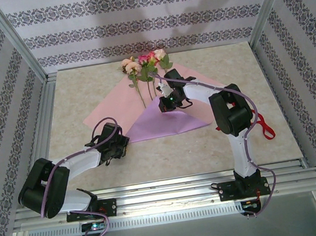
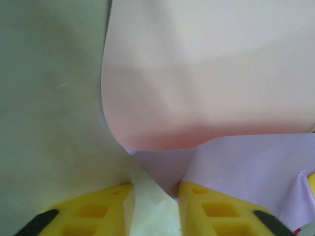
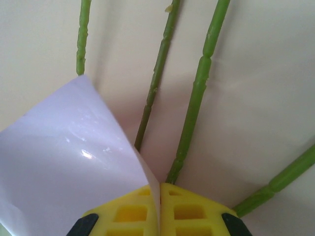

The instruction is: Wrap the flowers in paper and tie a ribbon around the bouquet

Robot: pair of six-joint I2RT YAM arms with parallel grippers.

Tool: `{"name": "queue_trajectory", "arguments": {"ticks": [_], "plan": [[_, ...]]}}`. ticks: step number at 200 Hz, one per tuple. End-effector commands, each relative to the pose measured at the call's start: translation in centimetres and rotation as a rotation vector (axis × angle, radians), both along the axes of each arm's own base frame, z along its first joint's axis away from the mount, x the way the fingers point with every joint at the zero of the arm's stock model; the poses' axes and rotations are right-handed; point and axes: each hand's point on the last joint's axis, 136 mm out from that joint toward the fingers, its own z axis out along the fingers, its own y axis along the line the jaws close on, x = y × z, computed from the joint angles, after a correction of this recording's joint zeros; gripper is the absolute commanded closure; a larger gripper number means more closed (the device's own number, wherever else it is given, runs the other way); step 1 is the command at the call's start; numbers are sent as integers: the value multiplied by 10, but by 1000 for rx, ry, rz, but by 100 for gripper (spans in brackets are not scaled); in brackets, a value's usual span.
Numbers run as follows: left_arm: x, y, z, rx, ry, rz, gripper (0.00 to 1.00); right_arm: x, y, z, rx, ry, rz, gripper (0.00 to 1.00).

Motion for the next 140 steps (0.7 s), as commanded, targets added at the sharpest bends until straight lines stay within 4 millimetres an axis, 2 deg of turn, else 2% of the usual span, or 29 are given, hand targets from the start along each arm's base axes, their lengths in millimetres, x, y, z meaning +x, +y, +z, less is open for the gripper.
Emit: {"name": "queue_trajectory", "arguments": {"ticks": [1, 38, 61, 108, 140], "plan": [[34, 3, 9, 11, -156, 70, 74, 2, -4, -5, 9, 34, -19, 100], [43, 4, 16, 3, -196, 94, 78, 1, -2, -1, 19, 32, -19, 100], [46, 5, 24, 20, -207, 82, 86, 0, -4, -1, 17, 32, -22, 100], [38, 10, 26, 27, -196, 92, 100, 0, -6, -3, 11, 31, -27, 100], [35, 11, 34, 23, -202, 96, 100, 3, -9, 9, 14, -1, -59, 100]]}}
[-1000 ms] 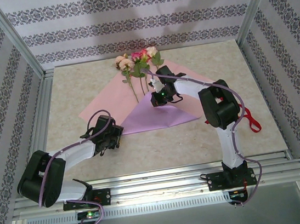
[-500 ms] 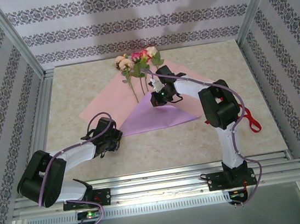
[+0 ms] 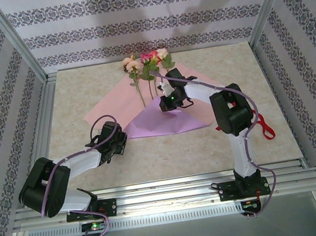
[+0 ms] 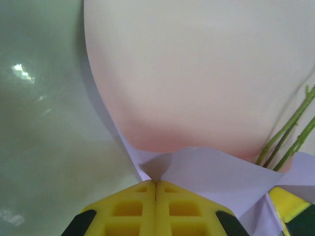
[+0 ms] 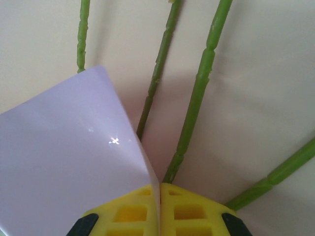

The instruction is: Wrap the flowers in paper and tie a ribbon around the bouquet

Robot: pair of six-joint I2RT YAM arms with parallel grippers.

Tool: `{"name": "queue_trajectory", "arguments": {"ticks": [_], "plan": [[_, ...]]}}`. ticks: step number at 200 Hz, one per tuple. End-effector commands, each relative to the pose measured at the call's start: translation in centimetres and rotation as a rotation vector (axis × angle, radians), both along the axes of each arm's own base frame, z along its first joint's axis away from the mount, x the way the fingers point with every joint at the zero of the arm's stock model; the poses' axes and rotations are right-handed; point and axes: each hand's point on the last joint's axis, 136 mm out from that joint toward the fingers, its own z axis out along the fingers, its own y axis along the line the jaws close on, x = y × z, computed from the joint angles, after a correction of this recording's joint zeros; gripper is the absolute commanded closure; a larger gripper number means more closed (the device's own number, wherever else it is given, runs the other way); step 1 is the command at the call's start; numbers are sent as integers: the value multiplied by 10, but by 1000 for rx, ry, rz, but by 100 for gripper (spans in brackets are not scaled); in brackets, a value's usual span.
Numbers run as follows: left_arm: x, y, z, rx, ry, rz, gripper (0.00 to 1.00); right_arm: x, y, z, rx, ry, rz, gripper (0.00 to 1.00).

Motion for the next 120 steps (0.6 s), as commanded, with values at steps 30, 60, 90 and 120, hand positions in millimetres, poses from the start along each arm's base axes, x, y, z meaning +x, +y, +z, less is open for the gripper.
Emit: {"name": "queue_trajectory", "arguments": {"ticks": [30, 60, 90, 120], "plan": [[2, 2, 24, -18, -52, 19, 100, 6, -22, 38, -32, -62, -155, 76], [-8, 3, 19, -54, -32, 35, 100, -5, -42, 73, -31, -28, -367, 56], [-9, 2, 21, -61, -33, 32, 100, -57, -32, 77, 124, 203, -624, 51], [-11, 1, 22, -65, -29, 24, 100, -115, 23, 75, 201, 318, -719, 48]]}}
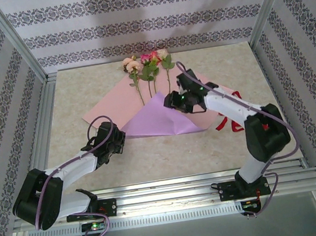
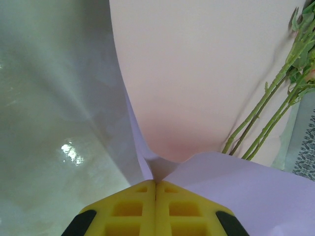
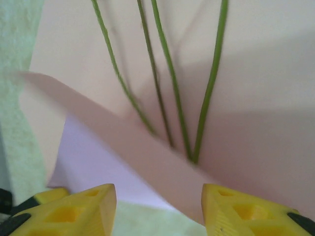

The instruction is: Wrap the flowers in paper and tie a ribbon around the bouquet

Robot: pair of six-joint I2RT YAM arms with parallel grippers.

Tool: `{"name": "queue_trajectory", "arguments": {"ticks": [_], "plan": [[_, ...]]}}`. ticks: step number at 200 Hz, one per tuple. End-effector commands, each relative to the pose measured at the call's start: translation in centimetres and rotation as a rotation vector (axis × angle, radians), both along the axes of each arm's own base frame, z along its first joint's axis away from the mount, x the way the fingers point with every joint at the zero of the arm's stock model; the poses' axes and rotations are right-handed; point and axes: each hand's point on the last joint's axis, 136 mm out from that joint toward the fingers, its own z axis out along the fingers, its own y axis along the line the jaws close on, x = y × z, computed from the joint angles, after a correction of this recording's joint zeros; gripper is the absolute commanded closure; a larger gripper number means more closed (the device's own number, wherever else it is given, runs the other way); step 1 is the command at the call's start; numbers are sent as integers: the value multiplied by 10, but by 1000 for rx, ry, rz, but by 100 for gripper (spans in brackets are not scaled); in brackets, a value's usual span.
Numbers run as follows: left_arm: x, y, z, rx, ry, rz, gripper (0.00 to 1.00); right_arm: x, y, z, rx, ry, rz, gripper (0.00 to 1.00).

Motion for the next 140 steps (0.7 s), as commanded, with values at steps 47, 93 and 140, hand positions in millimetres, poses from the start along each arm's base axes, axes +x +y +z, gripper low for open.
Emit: {"name": "queue_trajectory", "arguments": {"ticks": [47, 93, 140], "plan": [[-13, 3, -4, -7, 39, -4, 100, -42, 9, 13, -57, 4, -323, 36], [-9, -2, -3, -14, 41, -18, 100, -65, -12, 22, -11, 27, -367, 37], [-12, 0, -1, -12, 47, -21, 100, -89, 97, -7, 398, 159, -362, 47]]}}
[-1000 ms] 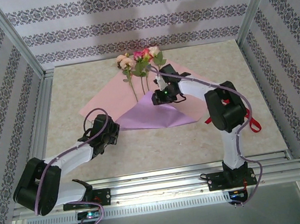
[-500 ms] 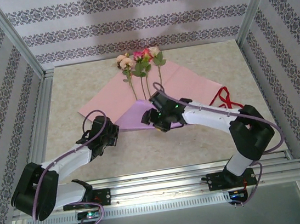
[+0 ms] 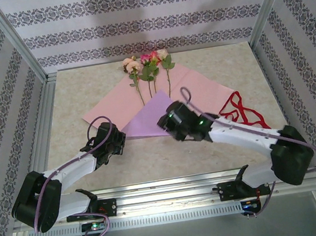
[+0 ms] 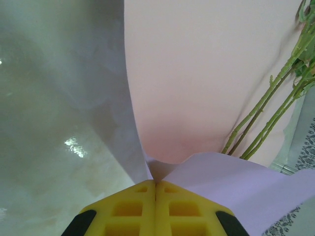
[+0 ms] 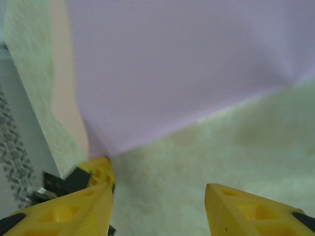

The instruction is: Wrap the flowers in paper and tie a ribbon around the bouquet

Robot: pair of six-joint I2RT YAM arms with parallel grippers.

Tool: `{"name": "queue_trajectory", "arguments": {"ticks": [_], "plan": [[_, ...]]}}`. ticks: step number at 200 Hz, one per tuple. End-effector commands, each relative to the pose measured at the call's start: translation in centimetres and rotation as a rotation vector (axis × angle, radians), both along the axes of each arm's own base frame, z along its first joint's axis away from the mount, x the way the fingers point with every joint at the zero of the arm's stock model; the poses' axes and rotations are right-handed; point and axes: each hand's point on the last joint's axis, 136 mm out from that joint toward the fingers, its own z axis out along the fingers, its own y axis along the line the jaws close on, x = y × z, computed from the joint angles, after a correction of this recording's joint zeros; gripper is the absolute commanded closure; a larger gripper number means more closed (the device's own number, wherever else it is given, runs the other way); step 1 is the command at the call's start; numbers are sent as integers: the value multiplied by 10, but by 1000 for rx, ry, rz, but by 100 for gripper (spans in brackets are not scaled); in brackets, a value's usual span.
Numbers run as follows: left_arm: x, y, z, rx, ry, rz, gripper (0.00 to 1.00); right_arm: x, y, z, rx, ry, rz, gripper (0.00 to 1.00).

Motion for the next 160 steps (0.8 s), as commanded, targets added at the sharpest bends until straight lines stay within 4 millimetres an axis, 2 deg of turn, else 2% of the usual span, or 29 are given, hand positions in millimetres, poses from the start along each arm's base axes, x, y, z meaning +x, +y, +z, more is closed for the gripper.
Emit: {"name": "queue_trajectory", "arguments": {"ticks": [1, 26, 53, 86, 123, 157, 160], "plan": [[-6, 2, -1, 0, 26, -2, 100, 4, 57, -5, 266, 37, -59, 47], [-8, 2, -3, -7, 32, -6, 100, 16, 93, -16, 397, 34, -113, 47], [-8, 5, -1, -8, 27, -2, 100, 26, 109, -36, 462, 29, -191, 49], [-7, 4, 1, -17, 23, -5, 100, 30, 112, -61, 461, 34, -243, 55], [-6, 5, 2, -22, 18, -1, 100, 44, 114, -70, 480, -11, -289, 62], [-8, 10, 1, -23, 20, 14, 100, 47, 106, -93, 444, -5, -330, 69], [-9, 11, 1, -25, 21, 16, 100, 49, 106, -90, 459, -14, -334, 70]]}}
